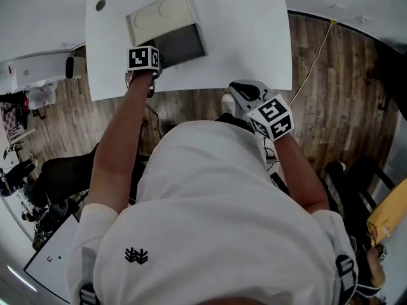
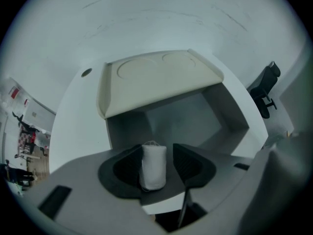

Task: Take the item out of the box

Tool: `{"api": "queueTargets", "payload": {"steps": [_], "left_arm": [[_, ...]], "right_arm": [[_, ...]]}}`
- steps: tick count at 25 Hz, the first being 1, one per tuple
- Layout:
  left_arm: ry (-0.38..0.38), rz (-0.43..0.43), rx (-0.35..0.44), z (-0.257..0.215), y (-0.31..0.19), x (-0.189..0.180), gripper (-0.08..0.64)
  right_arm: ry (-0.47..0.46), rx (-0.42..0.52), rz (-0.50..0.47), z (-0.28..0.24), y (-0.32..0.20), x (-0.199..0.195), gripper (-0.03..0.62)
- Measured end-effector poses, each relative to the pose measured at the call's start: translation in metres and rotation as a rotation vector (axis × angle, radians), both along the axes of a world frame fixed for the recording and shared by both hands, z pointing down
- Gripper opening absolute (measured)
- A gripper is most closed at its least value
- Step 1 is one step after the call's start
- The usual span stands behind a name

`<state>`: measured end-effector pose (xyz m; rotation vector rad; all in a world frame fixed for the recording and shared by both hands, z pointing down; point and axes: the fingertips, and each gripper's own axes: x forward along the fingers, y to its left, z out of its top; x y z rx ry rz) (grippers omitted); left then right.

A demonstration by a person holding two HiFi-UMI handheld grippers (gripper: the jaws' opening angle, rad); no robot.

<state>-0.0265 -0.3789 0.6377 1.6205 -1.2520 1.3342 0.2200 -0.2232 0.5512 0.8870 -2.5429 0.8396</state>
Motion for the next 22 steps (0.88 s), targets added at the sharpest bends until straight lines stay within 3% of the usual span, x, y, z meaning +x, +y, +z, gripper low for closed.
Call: {"api": "queueTargets", "payload": {"steps": [8, 22], "left_arm": [[-0.024, 0.04, 0.001, 0.003, -0.002, -0.001, 0.163], [0.134, 0.053, 0.111, -0.019, -0.003, 0.009, 0.153]], "right_arm": [[-0.003, -0.014, 0.018, 0.006, 0.002, 0.006, 0.009], [-0.003, -0.001, -0.002, 0.005, 0.005, -0.006, 0.009]]}}
